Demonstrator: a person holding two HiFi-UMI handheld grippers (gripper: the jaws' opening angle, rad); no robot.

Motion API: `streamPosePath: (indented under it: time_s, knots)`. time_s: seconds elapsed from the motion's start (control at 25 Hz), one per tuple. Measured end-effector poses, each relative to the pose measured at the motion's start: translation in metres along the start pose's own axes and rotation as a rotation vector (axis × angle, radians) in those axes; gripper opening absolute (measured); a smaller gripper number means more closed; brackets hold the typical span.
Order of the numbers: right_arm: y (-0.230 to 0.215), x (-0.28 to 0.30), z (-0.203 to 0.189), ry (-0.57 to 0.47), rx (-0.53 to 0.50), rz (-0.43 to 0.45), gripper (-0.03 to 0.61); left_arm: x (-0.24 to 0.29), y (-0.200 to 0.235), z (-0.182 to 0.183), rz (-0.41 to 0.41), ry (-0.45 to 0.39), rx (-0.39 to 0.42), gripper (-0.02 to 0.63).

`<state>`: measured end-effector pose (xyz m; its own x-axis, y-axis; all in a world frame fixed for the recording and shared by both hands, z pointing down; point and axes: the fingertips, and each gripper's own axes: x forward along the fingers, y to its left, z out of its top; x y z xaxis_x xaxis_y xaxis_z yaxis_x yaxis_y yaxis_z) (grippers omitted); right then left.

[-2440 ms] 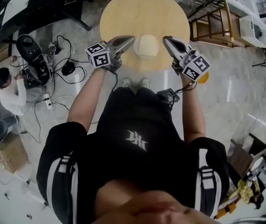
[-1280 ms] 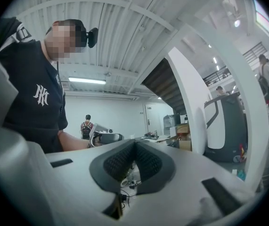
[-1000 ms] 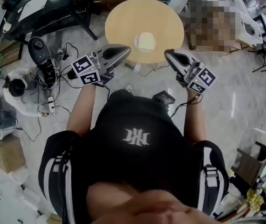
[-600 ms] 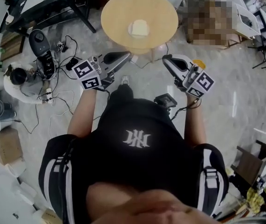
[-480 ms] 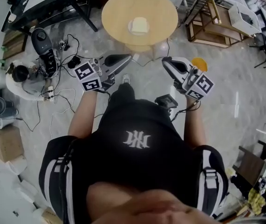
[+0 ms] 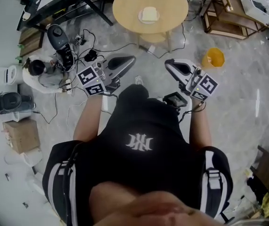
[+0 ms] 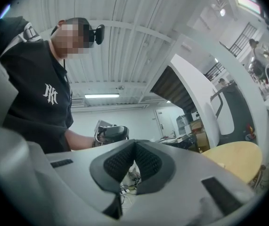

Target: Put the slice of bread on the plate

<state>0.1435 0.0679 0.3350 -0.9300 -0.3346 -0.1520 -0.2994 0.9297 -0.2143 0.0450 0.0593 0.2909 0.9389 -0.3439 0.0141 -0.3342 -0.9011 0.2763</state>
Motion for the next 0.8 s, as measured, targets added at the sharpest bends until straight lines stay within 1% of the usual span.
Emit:
streamPosePath:
  time_s: [0.16,0.28,0.4,0.52,0.6,0.72,0.8]
  knots:
    - [0.021,0.005,-0.001,-0.016,0.001,-0.004,0.003,-0.017,-0.011,-0.001,-0.009,0.002,0.001,0.008]
    - [0.032,0.010,-0.002,-0.009,0.004,-0.002,0.003,-0.022,-0.012,-0.004,-0.021,-0.012,-0.011,0.008]
    - [0.039,0.015,-0.007,0.038,0.009,0.002,0.003,-0.023,-0.008,-0.009,-0.046,-0.031,-0.028,0.008]
    - [0.041,0.023,-0.006,0.075,-0.004,-0.012,0.003,-0.029,-0.002,-0.018,-0.061,-0.028,-0.056,0.008]
    - [0.039,0.029,0.002,0.057,0.004,-0.031,0.003,-0.036,0.002,-0.023,-0.070,-0.019,-0.061,0.008]
    - [0.026,0.038,0.017,-0.003,0.075,-0.078,0.003,-0.049,0.010,-0.026,-0.079,-0.018,-0.074,0.008]
    - [0.023,0.045,0.021,-0.010,0.090,-0.104,0.003,-0.061,0.012,-0.027,-0.083,-0.024,-0.090,0.008]
